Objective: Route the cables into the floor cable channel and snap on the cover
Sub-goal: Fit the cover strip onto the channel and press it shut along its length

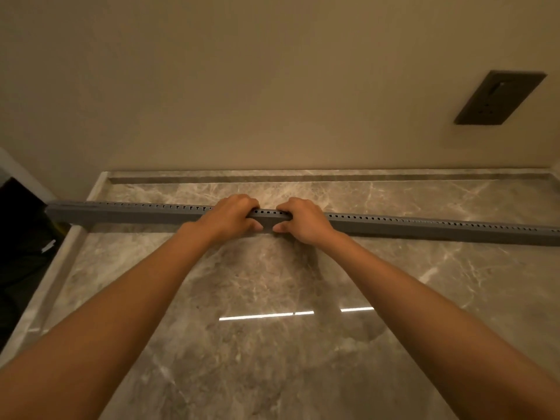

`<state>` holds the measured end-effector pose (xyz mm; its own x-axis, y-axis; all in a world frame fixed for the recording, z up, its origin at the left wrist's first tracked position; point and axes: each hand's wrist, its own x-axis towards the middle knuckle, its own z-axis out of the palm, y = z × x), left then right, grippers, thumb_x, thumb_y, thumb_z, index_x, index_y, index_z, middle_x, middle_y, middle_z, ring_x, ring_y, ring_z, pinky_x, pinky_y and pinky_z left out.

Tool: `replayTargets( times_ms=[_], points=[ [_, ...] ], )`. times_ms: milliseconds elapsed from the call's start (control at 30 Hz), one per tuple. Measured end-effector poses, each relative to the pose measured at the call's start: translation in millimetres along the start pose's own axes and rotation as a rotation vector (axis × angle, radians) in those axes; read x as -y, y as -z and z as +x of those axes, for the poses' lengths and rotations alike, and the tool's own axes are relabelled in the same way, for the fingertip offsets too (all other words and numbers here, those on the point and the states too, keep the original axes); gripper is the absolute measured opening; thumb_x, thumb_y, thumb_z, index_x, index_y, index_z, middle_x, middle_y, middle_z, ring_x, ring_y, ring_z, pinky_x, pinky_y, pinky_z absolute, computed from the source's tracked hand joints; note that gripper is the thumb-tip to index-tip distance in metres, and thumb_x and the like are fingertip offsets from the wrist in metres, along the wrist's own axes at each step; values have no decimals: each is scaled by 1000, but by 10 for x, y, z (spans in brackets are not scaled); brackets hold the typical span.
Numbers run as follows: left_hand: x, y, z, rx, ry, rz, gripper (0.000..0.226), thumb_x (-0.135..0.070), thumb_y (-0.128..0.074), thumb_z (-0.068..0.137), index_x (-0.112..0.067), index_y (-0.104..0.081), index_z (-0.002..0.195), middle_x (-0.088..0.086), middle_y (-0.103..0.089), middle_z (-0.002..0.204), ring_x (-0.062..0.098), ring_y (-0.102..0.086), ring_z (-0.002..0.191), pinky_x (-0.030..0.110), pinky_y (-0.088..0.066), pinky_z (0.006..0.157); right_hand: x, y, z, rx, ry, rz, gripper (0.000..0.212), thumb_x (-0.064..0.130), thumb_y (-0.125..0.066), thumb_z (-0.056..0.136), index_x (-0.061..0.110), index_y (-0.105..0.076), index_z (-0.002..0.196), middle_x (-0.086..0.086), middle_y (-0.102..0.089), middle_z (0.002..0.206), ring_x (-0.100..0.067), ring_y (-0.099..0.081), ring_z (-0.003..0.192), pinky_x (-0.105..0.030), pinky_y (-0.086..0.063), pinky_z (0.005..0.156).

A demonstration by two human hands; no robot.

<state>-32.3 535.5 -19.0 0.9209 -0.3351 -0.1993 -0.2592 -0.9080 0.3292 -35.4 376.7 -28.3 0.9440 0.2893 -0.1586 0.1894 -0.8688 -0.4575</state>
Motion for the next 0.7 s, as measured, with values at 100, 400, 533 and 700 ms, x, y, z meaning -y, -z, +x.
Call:
replayTargets(
  times_ms=[100, 400, 533, 700],
  points=[
    [115, 117, -23, 13, 88, 2, 33, -29, -67, 84, -5, -63, 106, 15, -65, 107, 29, -57, 95, 37, -43, 76, 9, 8, 26, 37, -6, 18, 30, 26, -65, 84, 10, -66, 109, -13, -64, 108, -31, -57, 101, -34, -41, 78],
    [474, 256, -192, 51, 181, -70, 27, -20, -59, 91, -5, -61, 114, 16, -62, 116, 30, -55, 106, 36, -42, 85, 327, -111, 90, 46, -36, 62, 30, 33, -57, 88, 5, -66, 95, -8, -59, 82, -29, -59, 90, -34, -37, 74],
    [549, 291, -206, 87, 159, 10, 28, -20, -57, 92, -5, -57, 116, 15, -60, 119, 30, -54, 108, 33, -40, 81, 513, -215, 153, 19, -43, 47, 28, 32, -56, 89, 9, -65, 102, -12, -67, 103, -30, -59, 100, -38, -40, 86],
    [516, 141, -246, -48, 60, 234, 25, -20, -55, 92, -4, -53, 111, 15, -58, 118, 30, -52, 107, 39, -43, 88, 561, -260, 176, -29, -11, 29, 29, 28, -58, 88, 8, -63, 108, -14, -61, 110, -31, -54, 104, -38, -38, 89]
  ],
)
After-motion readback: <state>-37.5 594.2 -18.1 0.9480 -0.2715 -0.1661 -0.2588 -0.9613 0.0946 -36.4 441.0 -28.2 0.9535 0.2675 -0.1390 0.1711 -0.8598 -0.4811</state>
